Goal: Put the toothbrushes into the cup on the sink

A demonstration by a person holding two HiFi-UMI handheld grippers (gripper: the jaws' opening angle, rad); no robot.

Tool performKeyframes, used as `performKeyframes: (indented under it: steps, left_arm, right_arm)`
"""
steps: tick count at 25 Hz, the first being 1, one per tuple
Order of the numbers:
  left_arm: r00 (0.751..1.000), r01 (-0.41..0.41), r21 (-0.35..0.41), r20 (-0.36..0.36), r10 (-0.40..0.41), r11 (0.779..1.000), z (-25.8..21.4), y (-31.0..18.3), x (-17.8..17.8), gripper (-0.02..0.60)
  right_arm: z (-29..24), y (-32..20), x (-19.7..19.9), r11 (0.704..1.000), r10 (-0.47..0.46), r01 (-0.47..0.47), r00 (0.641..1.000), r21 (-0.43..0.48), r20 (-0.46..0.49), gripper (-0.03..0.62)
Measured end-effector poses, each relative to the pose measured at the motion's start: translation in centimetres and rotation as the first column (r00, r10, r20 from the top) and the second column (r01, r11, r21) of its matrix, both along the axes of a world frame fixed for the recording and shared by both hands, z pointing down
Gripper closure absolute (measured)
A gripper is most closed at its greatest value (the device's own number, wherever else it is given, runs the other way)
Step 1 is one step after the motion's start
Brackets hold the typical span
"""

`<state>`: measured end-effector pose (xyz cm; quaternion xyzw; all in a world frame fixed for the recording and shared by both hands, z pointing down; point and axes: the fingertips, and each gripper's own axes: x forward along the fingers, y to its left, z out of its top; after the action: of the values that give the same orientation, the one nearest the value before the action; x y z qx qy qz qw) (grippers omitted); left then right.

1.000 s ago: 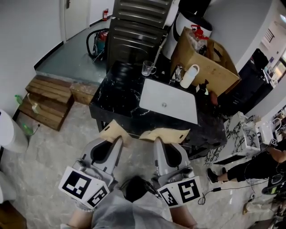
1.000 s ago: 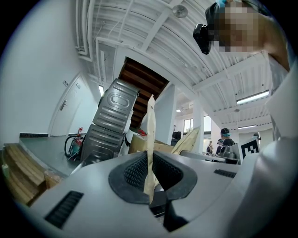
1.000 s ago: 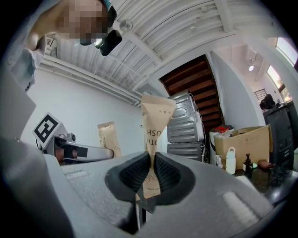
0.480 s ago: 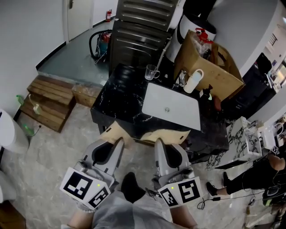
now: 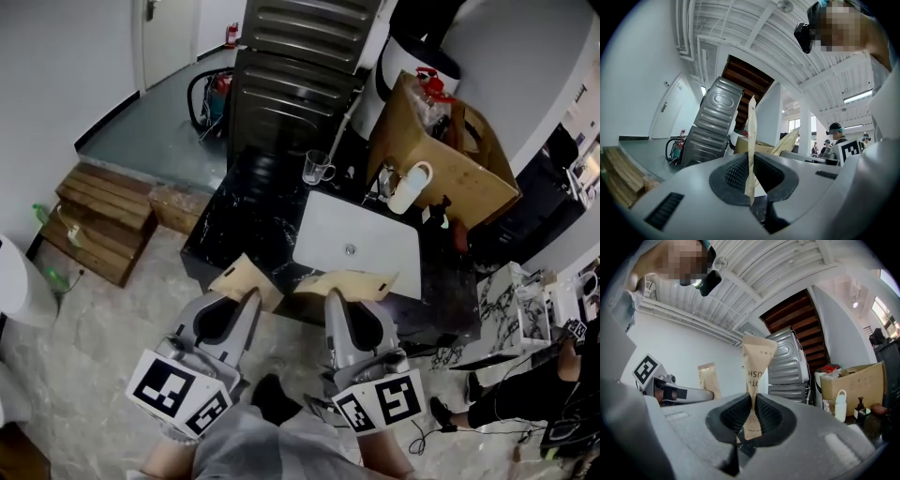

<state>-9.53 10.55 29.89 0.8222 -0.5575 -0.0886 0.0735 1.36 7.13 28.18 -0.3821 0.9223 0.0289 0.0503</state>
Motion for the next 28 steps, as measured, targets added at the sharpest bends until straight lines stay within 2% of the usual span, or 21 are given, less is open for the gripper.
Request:
performKeyframes:
  steps: [9,16,28]
  left_arm:
    - [1.000,-0.012,0.017,-0.006,0.012,1.000,-0.9,-8.1,1.6,0.554]
    - [1.000,0.008,0.005,0.004,-0.008,1.000,-0.7,-14.3,2.4,0.554]
    - [0.999,0.027,-0.009,0.018,-0.027,1.000,-0.4,-22.5,3.5,0.554]
  right_arm:
    - [-0.9,-8.3,1.4,1.000,-0.001,0.001,1.000,0.001,0.020,0.565]
    - [-0.5,-14.9,2.2,1.000,-0.015,0.016,0.999,-0.015,0.036,0.565]
    - [0.1,-22.7,3.7,0.999,-0.030,0.031,0.999,-0.024,0.033,0.565]
